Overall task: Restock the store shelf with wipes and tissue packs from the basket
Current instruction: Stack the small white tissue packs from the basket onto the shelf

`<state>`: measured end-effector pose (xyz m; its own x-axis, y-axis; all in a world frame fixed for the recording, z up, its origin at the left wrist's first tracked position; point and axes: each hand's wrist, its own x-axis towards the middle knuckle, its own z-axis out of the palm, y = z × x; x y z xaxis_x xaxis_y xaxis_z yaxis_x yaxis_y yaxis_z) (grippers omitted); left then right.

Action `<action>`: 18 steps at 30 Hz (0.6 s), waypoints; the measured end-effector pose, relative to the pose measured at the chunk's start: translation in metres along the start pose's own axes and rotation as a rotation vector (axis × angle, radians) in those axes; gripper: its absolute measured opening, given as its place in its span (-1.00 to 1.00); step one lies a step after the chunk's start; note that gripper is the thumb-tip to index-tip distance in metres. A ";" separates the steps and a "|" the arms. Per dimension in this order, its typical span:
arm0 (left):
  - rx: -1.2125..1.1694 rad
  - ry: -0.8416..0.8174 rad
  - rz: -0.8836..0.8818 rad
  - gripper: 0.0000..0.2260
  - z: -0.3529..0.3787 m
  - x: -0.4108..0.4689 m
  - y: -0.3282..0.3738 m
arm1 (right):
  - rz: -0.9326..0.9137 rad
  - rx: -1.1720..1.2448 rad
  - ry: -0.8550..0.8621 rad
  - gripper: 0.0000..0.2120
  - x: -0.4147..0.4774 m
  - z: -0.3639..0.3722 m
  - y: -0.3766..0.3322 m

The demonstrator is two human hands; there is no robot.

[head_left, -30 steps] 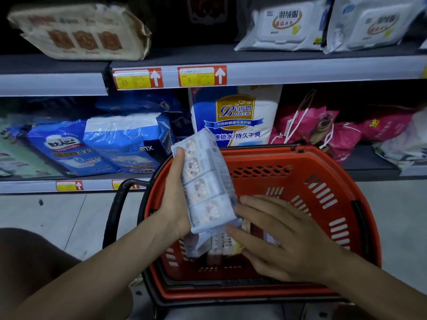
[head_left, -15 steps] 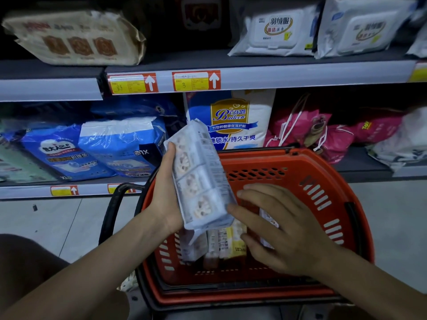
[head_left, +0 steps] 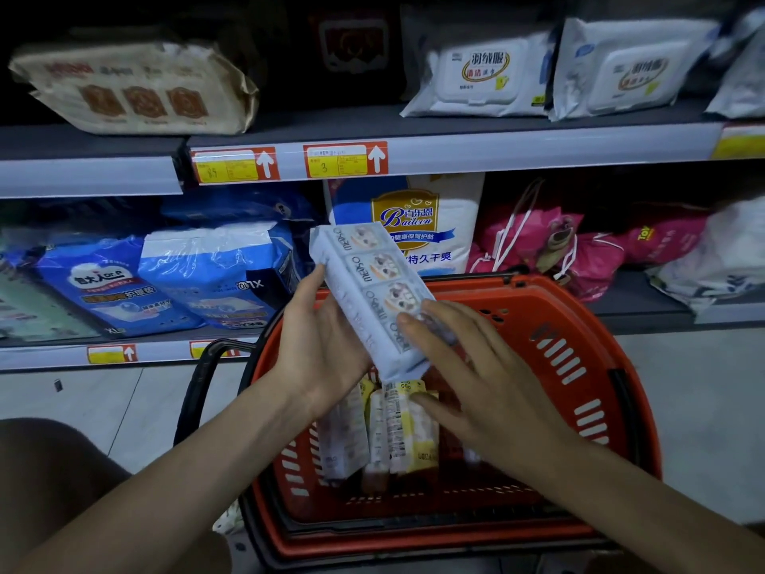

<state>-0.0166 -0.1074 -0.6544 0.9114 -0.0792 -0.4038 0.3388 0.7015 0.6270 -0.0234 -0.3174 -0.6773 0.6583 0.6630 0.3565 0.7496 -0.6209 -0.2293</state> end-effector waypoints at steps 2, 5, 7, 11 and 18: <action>0.056 -0.002 0.018 -0.50 0.003 0.000 -0.001 | 0.091 0.153 0.040 -0.18 0.002 -0.001 0.001; 0.216 0.030 0.081 -0.57 0.013 -0.002 -0.001 | 0.226 0.424 0.080 -0.15 0.006 -0.007 0.003; 0.322 0.043 0.124 -0.60 0.019 -0.006 0.001 | 0.265 0.617 0.085 -0.16 0.010 -0.011 0.000; 0.424 0.016 0.212 -0.61 0.025 -0.014 0.010 | 0.375 1.168 0.064 -0.25 0.021 -0.035 -0.005; 0.570 -0.045 0.369 -0.55 0.036 -0.028 0.023 | 0.574 1.783 0.119 -0.41 0.027 -0.057 0.009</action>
<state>-0.0259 -0.1149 -0.6045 0.9955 0.0558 -0.0760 0.0630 0.2064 0.9764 -0.0027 -0.3289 -0.6180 0.8742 0.4817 -0.0610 -0.2976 0.4323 -0.8512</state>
